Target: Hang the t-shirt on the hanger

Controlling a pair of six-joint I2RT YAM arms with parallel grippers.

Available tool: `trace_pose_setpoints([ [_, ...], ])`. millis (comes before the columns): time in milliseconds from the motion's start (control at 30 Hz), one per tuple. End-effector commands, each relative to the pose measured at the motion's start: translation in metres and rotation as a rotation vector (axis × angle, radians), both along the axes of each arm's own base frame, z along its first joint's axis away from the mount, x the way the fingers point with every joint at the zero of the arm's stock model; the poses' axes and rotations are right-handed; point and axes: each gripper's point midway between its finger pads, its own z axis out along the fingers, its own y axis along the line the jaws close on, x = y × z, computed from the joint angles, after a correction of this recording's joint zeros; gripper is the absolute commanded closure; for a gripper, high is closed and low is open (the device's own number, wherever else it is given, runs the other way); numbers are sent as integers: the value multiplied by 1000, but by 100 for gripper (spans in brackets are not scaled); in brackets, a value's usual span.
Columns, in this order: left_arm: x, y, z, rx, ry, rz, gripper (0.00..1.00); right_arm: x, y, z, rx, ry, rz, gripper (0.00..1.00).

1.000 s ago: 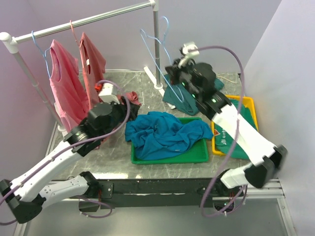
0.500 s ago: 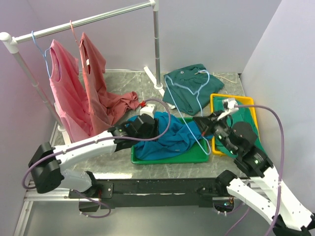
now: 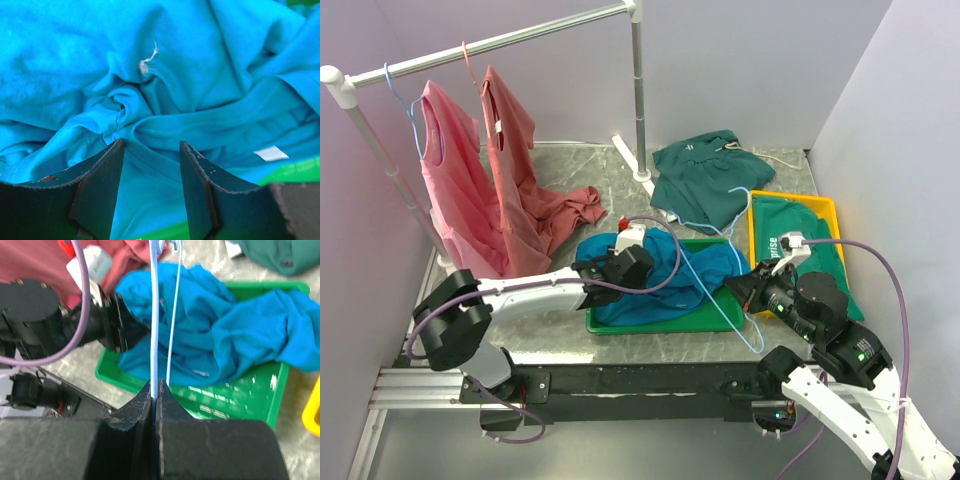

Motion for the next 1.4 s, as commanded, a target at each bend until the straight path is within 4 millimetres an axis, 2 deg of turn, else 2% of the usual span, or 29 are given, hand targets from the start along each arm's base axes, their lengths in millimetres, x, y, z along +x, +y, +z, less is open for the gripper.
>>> trace_pose_setpoints([
  [0, 14, -5, 5, -23, -62, 50, 52, -10, -3, -6, -14, 49, 13, 100],
  [33, 14, -4, 4, -20, -63, 54, 54, -11, -3, -5, -13, 50, 14, 100],
  [133, 15, 2, 6, -13, -75, 75, 70, -18, 0, -3, -18, 67, 51, 100],
  [167, 15, 4, 9, -16, -82, 79, 80, -19, 0, -4, -26, 77, 61, 100],
  [233, 16, 8, 12, -14, -89, 86, 90, -28, 3, -2, -35, 93, 108, 100],
  [267, 16, 10, 14, -17, -91, 91, 99, -31, 4, -4, -44, 109, 127, 100],
  [400, 19, 15, 22, -46, -102, 96, 99, -47, 10, -1, -48, 139, 213, 100],
  [567, 17, 15, 35, -90, -107, 77, 99, -54, 14, -8, -83, 175, 276, 100],
  [700, 14, 17, 45, -107, -113, 66, 99, -52, 25, -18, -80, 193, 326, 100],
  [800, 9, 13, 48, -123, -103, 23, 99, -43, 23, -23, -104, 200, 286, 100],
  [833, 6, 10, 43, -123, -82, 6, 98, -41, 22, -22, -107, 197, 275, 100],
  [900, 6, 7, 40, -108, -67, 2, 75, -34, 12, -19, -132, 186, 204, 100],
  [933, 8, 5, 31, -85, -51, 7, 67, -31, 6, -17, -144, 182, 170, 100],
  [967, 10, 2, 31, -80, -50, 9, 65, -31, 1, -17, -160, 185, 144, 100],
  [1000, 11, 1, 27, -72, -42, 14, 64, -27, -6, -10, -163, 162, 103, 100],
  [1133, 19, 2, 8, -5, -29, 52, 63, -31, -10, 0, -154, 141, 96, 100],
  [1167, 23, 3, 9, 5, -42, 66, 60, -32, -10, -1, -156, 143, 102, 100],
  [1233, 24, 4, 3, 26, -40, 72, 59, -35, -8, -3, -153, 150, 120, 100],
  [1333, 25, 6, -1, 40, -42, 80, 62, -39, -3, -8, -151, 167, 157, 100],
  [1367, 25, 8, -4, 50, -40, 83, 66, -40, -2, -9, -148, 169, 167, 100],
])
